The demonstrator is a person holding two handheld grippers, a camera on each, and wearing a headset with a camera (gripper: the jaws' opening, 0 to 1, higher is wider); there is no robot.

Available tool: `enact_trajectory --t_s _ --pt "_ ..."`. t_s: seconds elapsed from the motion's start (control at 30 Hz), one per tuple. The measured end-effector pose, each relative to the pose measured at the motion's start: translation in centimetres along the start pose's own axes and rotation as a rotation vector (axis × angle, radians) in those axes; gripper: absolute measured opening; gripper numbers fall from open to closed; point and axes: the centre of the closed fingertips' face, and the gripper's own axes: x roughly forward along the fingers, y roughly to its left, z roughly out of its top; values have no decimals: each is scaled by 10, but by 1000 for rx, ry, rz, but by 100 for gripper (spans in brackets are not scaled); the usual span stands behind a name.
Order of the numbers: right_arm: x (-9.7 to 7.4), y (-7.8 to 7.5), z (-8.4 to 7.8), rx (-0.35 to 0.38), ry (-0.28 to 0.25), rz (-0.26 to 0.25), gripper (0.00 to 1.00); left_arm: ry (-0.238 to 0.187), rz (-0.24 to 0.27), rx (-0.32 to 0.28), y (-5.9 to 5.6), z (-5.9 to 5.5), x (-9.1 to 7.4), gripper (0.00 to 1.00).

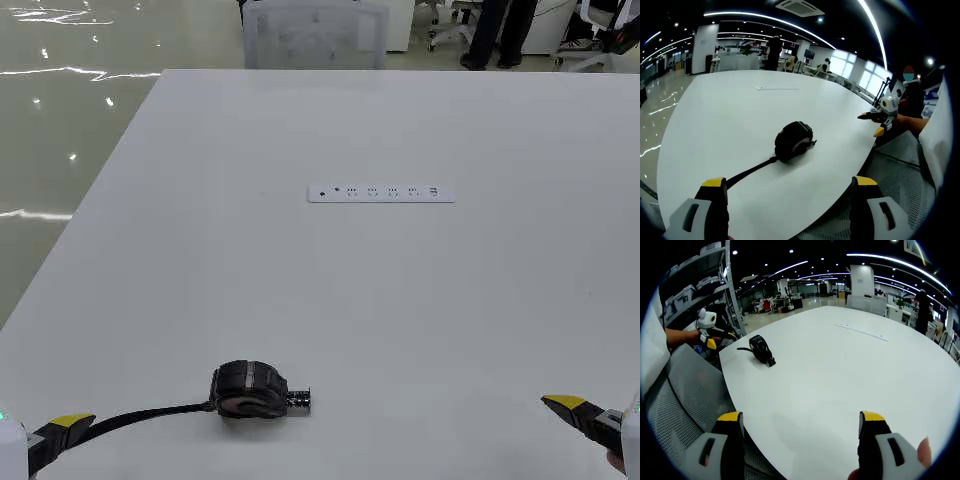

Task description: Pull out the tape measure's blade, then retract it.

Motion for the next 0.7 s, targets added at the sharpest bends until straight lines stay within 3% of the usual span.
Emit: enact_trajectory --t_s 0.7 --pt "1 0 -4 10 10 1 96 -1 -2 0 0 0 1 100"
